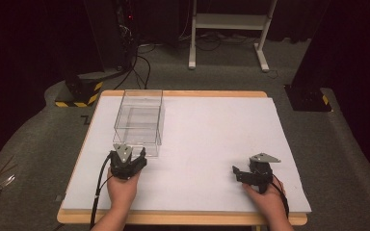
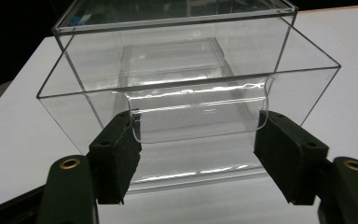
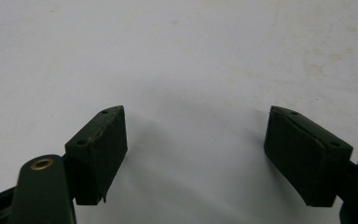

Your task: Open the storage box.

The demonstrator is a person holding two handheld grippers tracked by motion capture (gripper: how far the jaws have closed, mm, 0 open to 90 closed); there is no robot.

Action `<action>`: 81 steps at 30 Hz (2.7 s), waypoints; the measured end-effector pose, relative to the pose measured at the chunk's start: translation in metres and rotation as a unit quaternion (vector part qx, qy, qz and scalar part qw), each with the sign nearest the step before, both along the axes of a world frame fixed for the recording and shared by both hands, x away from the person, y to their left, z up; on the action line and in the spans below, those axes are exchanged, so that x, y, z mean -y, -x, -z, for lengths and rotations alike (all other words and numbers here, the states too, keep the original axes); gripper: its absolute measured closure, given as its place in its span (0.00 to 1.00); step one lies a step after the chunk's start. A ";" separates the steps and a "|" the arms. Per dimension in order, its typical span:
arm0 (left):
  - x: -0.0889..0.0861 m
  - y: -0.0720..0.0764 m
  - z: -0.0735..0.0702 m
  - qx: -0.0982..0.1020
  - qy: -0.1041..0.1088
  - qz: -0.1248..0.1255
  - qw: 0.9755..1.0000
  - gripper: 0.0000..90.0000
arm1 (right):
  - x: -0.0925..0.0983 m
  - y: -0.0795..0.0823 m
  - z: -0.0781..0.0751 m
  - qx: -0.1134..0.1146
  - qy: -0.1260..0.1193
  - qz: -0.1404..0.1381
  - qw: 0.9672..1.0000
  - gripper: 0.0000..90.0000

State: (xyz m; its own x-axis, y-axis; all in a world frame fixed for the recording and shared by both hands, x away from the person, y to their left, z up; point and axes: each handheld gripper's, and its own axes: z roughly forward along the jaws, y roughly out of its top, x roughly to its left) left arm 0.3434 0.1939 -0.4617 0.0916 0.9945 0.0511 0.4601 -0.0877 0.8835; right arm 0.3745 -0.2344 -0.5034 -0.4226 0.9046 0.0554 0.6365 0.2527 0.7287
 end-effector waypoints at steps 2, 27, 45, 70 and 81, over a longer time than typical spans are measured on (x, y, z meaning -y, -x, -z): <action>0.000 0.002 0.000 0.000 0.001 0.000 1.000 0.36 | 0.000 0.000 0.000 0.000 0.000 0.000 1.000 0.23; -0.002 0.050 0.004 -0.004 -0.005 0.014 1.000 0.36 | 0.000 0.000 0.000 0.000 0.002 -0.001 1.000 0.24; -0.008 0.075 0.003 -0.010 -0.003 0.026 1.000 0.36 | 0.000 0.000 0.000 0.000 0.003 -0.001 1.000 0.24; -0.013 0.087 -0.004 0.007 0.007 0.034 0.999 0.28 | -0.001 0.000 0.000 0.001 0.005 -0.001 1.000 0.24; -0.025 0.076 -0.030 0.034 0.046 0.062 0.996 0.31 | -0.002 0.000 0.000 0.001 0.008 0.001 1.000 0.24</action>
